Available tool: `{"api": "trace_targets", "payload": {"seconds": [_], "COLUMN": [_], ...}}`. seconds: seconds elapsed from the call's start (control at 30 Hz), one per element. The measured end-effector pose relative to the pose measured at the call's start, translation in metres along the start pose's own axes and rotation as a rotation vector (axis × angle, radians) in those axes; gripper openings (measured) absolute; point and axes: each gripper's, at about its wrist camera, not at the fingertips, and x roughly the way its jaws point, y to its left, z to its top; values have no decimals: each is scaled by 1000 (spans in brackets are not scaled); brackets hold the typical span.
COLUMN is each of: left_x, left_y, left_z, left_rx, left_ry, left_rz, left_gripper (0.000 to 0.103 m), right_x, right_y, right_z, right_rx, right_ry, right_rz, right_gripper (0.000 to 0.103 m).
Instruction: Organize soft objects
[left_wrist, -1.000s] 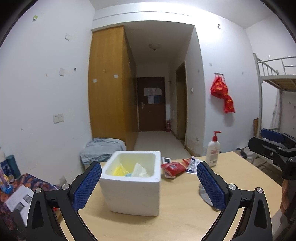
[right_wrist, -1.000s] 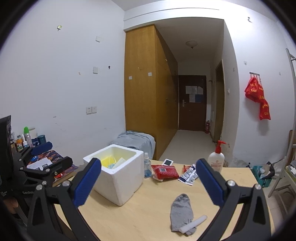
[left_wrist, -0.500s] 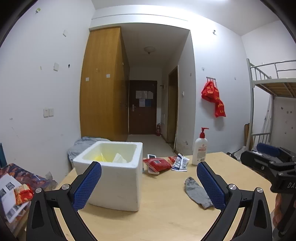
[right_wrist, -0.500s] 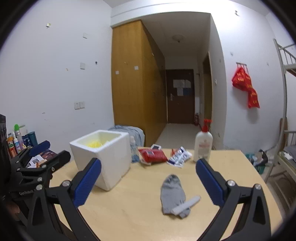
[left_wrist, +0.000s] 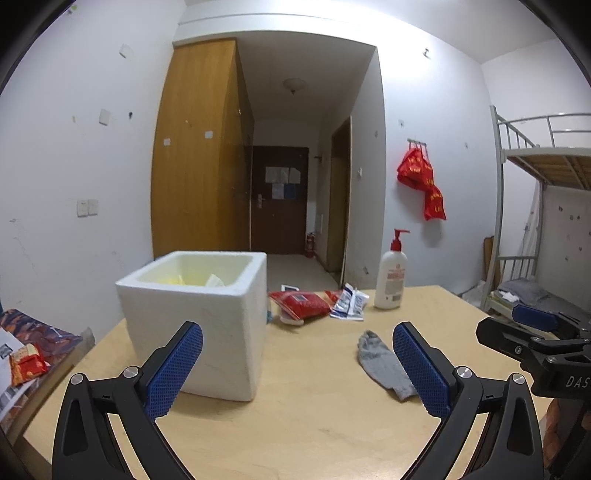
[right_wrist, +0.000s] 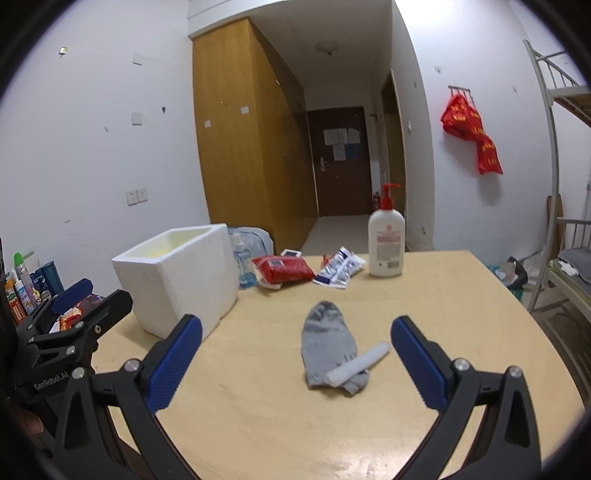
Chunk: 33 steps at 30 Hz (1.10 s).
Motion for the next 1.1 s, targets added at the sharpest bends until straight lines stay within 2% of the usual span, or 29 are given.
{"api": "trace_targets", "payload": {"seconds": [0.4, 0.6, 0.73, 0.87, 1.0, 1.07, 1.1], "left_x": [36, 63, 76, 89, 99, 104, 108], "left_y": [-28, -41, -48, -52, -56, -59, -61], "left_z": [-6, -10, -12, -14, -15, -14, -14], "left_rx": [44, 49, 68, 74, 94, 104, 110], "left_ry": [60, 139, 180, 213, 233, 234, 242], "left_rz": [-85, -131, -150, -163, -156, -162, -165], "left_gripper": [103, 103, 103, 103, 103, 103, 103], "right_x": [13, 25, 31, 46, 62, 70, 75], "right_y": [-33, -53, -65, -72, -76, -78, -80], "right_z": [-10, -15, -15, -16, -19, -21, -22], "right_rx": [66, 101, 124, 138, 152, 163, 170], "right_ry": [63, 125, 137, 199, 246, 270, 284], "right_rz": [-92, -124, -142, -121, -101, -87, -77], "right_gripper": [103, 103, 103, 103, 97, 89, 82]}}
